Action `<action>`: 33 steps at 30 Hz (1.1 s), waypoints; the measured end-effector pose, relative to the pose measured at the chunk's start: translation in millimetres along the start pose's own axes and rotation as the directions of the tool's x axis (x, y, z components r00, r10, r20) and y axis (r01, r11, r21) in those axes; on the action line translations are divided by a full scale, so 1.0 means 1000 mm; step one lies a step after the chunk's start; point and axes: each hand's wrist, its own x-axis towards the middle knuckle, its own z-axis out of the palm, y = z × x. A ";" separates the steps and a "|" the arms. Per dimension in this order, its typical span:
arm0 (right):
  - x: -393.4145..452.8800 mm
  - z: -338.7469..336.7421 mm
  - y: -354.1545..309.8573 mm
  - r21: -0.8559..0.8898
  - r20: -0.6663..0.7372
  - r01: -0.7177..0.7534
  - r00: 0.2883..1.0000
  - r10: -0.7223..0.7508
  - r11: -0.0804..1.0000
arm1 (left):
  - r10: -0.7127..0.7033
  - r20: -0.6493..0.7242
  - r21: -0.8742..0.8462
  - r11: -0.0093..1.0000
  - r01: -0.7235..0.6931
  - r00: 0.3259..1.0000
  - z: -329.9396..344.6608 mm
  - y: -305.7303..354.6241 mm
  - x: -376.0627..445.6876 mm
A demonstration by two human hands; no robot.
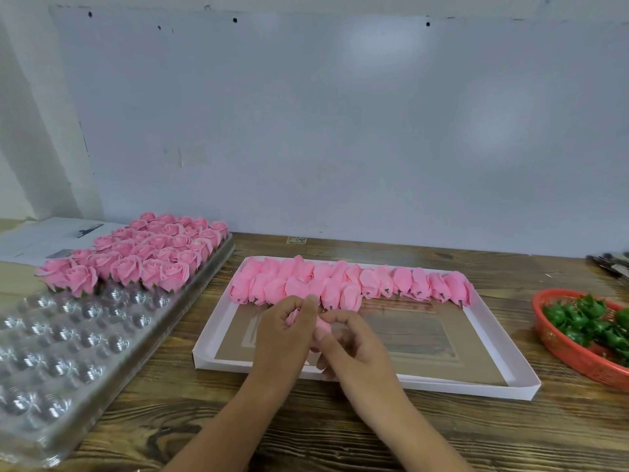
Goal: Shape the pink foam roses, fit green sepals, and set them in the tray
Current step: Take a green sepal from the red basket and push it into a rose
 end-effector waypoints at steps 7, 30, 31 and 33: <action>0.003 -0.004 -0.009 0.324 0.072 -0.266 0.964 0.257 0.908 | 0.284 0.010 0.190 0.941 -0.281 0.959 0.000 0.006 -0.010; 0.005 -0.008 -0.005 0.294 0.052 -0.309 0.950 0.308 0.904 | 0.182 0.006 0.126 0.975 -0.181 0.983 0.000 0.001 -0.007; 0.005 -0.008 -0.006 0.291 0.067 -0.307 0.952 0.300 0.906 | 0.175 0.002 0.129 0.976 -0.174 0.985 0.000 0.000 -0.006; 0.005 -0.008 -0.005 0.203 0.061 -0.243 0.970 0.235 0.949 | 0.124 -0.010 0.115 0.986 -0.122 0.992 0.001 -0.002 -0.003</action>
